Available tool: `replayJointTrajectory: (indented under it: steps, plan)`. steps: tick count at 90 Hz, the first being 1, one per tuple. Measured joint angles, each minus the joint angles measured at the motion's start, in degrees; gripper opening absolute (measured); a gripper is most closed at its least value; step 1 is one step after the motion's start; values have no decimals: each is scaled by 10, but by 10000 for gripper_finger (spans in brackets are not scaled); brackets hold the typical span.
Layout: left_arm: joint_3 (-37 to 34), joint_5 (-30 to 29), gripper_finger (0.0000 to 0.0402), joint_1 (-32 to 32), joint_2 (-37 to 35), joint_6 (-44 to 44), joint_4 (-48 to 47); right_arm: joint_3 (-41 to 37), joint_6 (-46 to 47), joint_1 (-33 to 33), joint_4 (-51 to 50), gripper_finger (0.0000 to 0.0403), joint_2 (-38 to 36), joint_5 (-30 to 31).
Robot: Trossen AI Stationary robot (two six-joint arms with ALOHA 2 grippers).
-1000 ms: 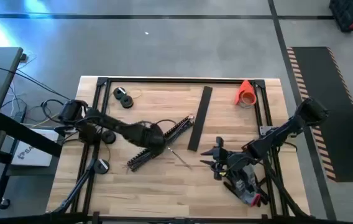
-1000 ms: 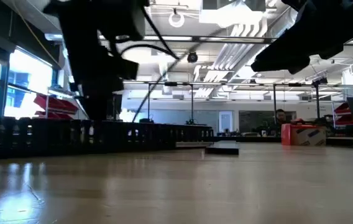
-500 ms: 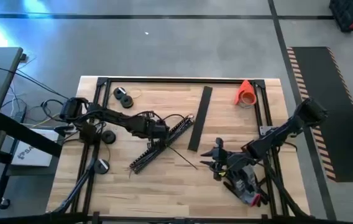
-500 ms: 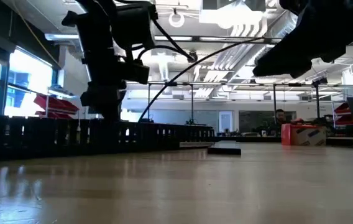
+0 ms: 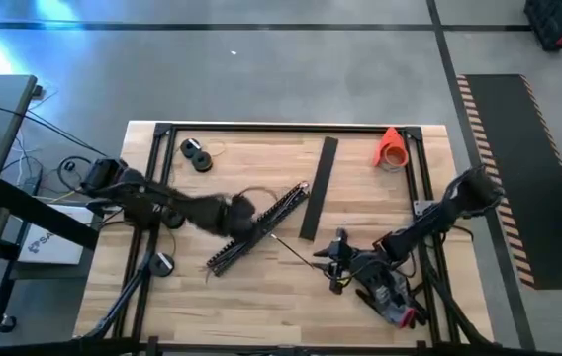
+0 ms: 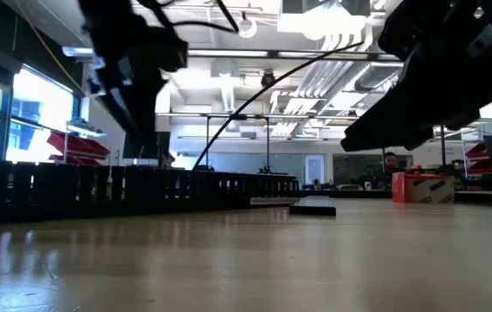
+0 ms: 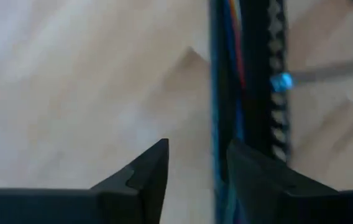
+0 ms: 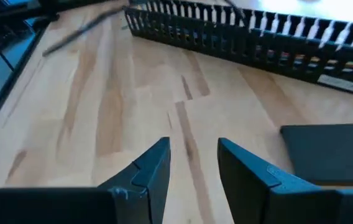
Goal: Ziptie cables
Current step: Close the black cable duct
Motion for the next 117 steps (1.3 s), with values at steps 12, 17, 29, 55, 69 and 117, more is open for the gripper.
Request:
replayJointTrajectory:
  steps: [12, 17, 29, 55, 69, 117]
  plan:
    - [-30, -5, 163, -45, 2, -64, 56, 0, 0, 7, 46, 119, 17, 0]
    - [-42, -3, 163, -55, 2, -75, 69, 0, 1, 8, 58, 125, 18, 0]
    - [-72, -2, 154, -57, 2, -73, 97, 0, 2, 7, 96, 160, 17, -1]
    - [-106, 24, 82, 2, 2, 100, 123, 0, -41, -5, 100, 253, 16, -8]
    - [-110, 14, 28, 46, 2, 221, 124, 0, -72, -32, 95, 263, 16, -8]
    - [-110, -19, 30, 88, -3, 330, 119, 0, -58, -133, -4, 264, -6, -35]
